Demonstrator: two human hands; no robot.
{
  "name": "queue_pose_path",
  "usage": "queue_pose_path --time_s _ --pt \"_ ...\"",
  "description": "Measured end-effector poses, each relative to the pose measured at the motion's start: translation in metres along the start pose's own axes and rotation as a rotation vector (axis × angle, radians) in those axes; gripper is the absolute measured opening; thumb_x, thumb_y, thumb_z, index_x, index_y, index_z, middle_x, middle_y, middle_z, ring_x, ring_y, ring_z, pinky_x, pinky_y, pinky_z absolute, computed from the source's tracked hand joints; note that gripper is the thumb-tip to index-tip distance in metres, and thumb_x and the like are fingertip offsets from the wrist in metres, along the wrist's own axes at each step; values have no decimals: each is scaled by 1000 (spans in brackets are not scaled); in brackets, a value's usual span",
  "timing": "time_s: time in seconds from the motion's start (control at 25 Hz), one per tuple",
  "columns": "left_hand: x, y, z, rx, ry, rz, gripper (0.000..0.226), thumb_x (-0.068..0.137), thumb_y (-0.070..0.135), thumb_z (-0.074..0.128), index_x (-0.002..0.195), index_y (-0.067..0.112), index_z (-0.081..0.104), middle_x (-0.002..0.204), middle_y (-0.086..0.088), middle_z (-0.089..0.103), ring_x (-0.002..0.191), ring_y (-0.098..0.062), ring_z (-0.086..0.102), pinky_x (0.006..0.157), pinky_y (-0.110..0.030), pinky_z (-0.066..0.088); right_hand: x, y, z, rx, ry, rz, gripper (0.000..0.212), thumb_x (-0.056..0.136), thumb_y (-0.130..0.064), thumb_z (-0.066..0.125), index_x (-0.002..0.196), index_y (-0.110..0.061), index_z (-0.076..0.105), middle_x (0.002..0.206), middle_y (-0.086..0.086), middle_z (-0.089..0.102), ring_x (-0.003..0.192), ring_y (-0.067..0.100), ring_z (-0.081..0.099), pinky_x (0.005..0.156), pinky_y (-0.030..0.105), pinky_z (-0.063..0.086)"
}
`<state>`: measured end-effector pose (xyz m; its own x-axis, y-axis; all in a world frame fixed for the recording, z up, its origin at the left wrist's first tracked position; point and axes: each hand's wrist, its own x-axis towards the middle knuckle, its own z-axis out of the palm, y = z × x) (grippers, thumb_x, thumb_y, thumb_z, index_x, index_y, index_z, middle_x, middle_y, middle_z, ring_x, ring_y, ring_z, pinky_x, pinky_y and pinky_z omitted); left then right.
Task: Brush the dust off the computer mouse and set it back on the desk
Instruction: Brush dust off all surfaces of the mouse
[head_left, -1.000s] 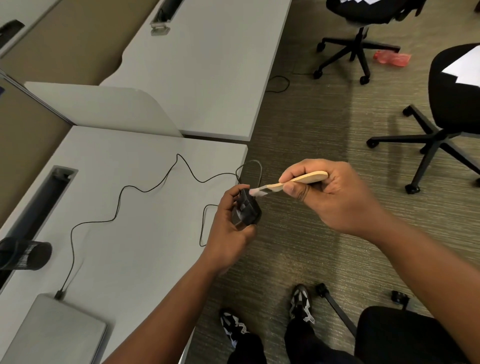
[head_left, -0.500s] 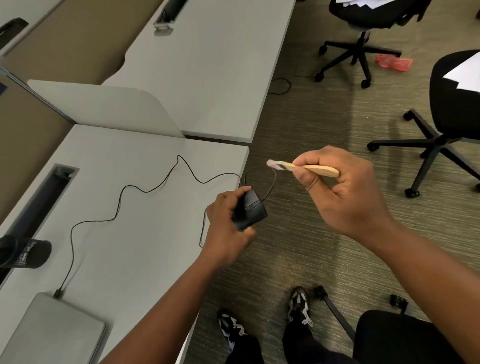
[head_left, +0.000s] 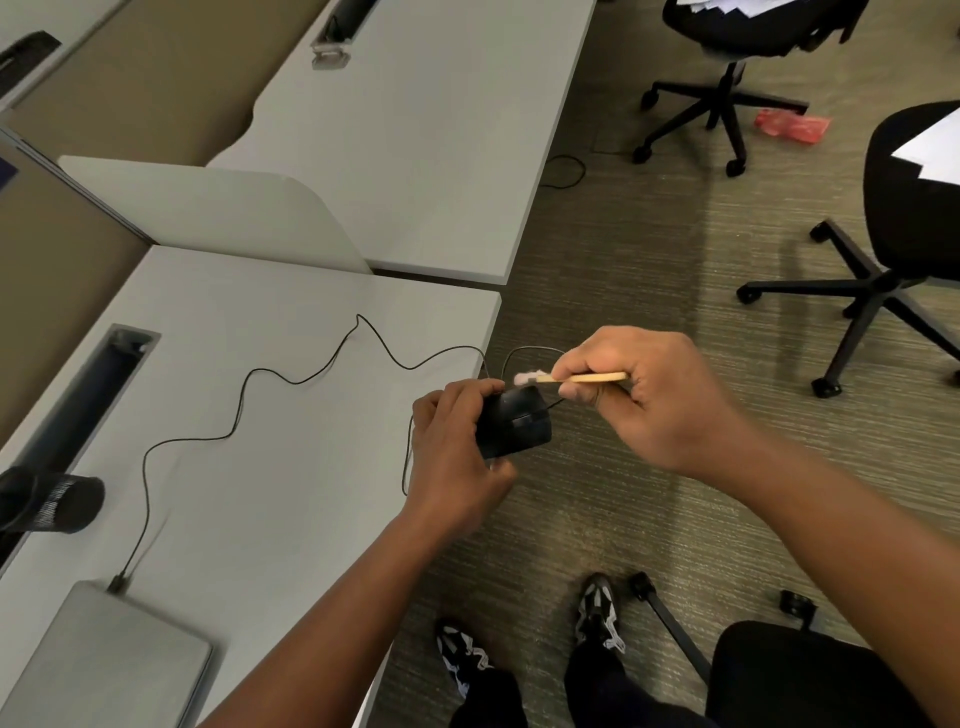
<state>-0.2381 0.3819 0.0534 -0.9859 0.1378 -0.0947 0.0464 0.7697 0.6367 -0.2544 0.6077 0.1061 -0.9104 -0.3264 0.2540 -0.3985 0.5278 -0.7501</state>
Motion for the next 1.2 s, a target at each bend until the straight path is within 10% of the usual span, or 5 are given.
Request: queue_pose_path --time_s 0.2,0.4,0.68,0.92,1.2 --pt "-2 0 2 -52 33 9 98 71 6 83 149 37 33 121 30 46 120 -9 31 99 -43 52 -6 -6 15 59 -123 -85 16 91 -9 76 102 -18 80 100 -9 75 92 2 68 83 15 52" --pt "-3 -4 1 -62 20 -3 116 70 8 86 152 49 15 120 46 42 117 -5 32 101 -49 52 -7 11 5 -84 -11 38 17 92 -8 75 103 -20 79 94 -7 74 86 11 69 77 38 59" --pt "-5 1 3 2 1 6 144 74 8 84 142 73 -25 131 18 54 120 -7 32 105 -48 47 -5 -9 18 104 -144 55 21 91 -9 76 104 -25 79 98 -16 72 95 -1 68 84 12 50" --pt "-7 -4 1 -11 -37 -1 148 75 9 86 137 73 -33 132 18 54 124 -7 32 108 -42 45 -4 12 4 -101 -82 214 14 95 -15 71 99 -27 77 89 -9 70 83 12 65 76 42 56" --pt "-8 -5 7 -7 -77 -3 150 76 12 86 135 72 -38 140 8 52 129 -12 31 113 -46 45 -3 -15 24 175 -117 33 22 92 -6 75 107 -22 79 101 -18 71 98 -4 68 87 10 49"
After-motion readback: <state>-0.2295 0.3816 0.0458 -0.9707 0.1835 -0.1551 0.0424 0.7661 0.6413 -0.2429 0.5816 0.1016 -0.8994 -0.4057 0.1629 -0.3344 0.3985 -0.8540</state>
